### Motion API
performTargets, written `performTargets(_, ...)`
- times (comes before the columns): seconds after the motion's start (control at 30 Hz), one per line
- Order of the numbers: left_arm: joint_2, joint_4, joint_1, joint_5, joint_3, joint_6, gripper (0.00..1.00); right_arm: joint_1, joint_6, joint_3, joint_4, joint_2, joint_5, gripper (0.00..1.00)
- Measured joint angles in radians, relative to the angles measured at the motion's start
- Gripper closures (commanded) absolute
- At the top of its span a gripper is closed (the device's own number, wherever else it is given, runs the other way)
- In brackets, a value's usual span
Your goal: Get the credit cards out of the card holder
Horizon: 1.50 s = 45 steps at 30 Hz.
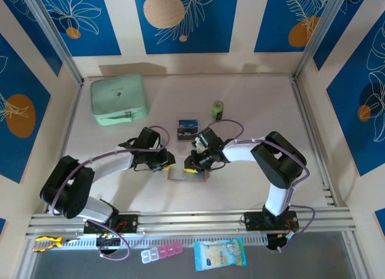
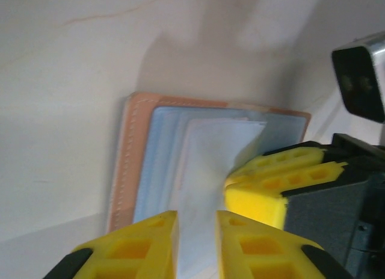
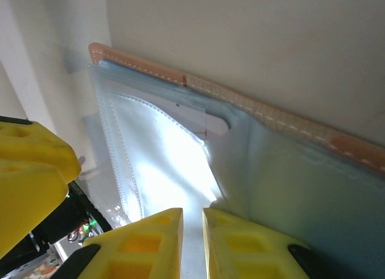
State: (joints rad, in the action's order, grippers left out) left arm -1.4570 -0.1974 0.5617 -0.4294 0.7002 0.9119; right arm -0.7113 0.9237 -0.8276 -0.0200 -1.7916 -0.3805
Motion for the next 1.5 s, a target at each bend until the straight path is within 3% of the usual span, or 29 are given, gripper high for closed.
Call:
performTargets(0.17,-0.039,0.014,0.030,-0.004,0.027,0.008,0.66,0.017,0.016,0.043,-0.084,0.002,-0.040,0.82)
performTargets(0.43,-0.089,0.021,0.035,-0.007,0.027,0.016,0.64,0.039,0.044,0.087,-0.188,-0.004,-0.099,0.82)
performTargets(1.07,-0.110,0.106,0.050,-0.024,0.027,0.060,0.74,0.048,0.054,0.097,-0.223,-0.012,-0.133,0.80)
performTargets(1.5,-0.064,0.100,0.063,-0.034,0.045,0.060,0.67,0.043,-0.037,-0.018,0.173,0.226,0.060,0.74)
